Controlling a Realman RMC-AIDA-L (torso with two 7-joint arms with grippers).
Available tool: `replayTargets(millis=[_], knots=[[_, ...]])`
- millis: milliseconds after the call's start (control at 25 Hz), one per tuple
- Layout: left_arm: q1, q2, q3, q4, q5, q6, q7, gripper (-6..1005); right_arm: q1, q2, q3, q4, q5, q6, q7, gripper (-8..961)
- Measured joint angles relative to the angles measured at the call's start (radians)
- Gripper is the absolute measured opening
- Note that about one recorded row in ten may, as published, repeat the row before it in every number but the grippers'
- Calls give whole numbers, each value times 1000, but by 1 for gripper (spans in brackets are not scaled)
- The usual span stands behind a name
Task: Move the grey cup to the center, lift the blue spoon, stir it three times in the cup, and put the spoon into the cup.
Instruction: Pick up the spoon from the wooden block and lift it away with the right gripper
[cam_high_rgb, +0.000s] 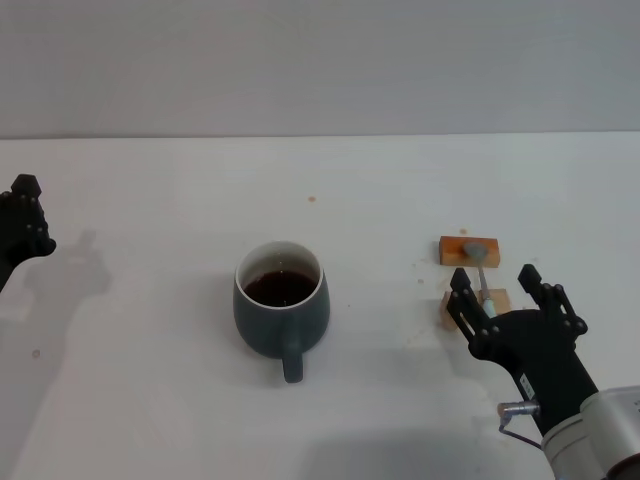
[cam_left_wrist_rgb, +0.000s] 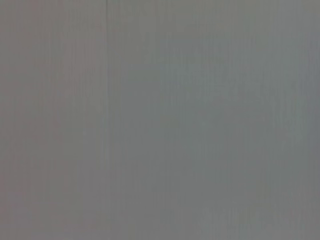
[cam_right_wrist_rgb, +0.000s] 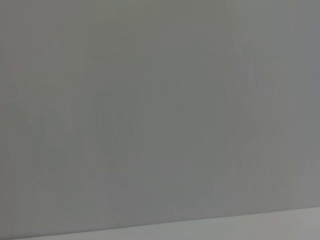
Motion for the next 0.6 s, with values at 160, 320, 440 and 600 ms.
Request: replayTargets(millis=[160, 320, 440, 600], knots=[[3, 2, 1, -3, 0, 0, 0, -2, -4, 0, -1, 4, 4, 11, 5, 785], [7, 2, 2, -7, 0, 0, 0, -2, -8, -5, 7, 21, 14, 45, -4, 784], [12, 3, 3, -15, 0, 0, 0, -2, -10, -5, 11, 33, 47, 68, -64, 783], [14, 3, 4, -16, 0, 0, 0, -2, -12, -4, 4, 79, 184, 76, -258, 782]])
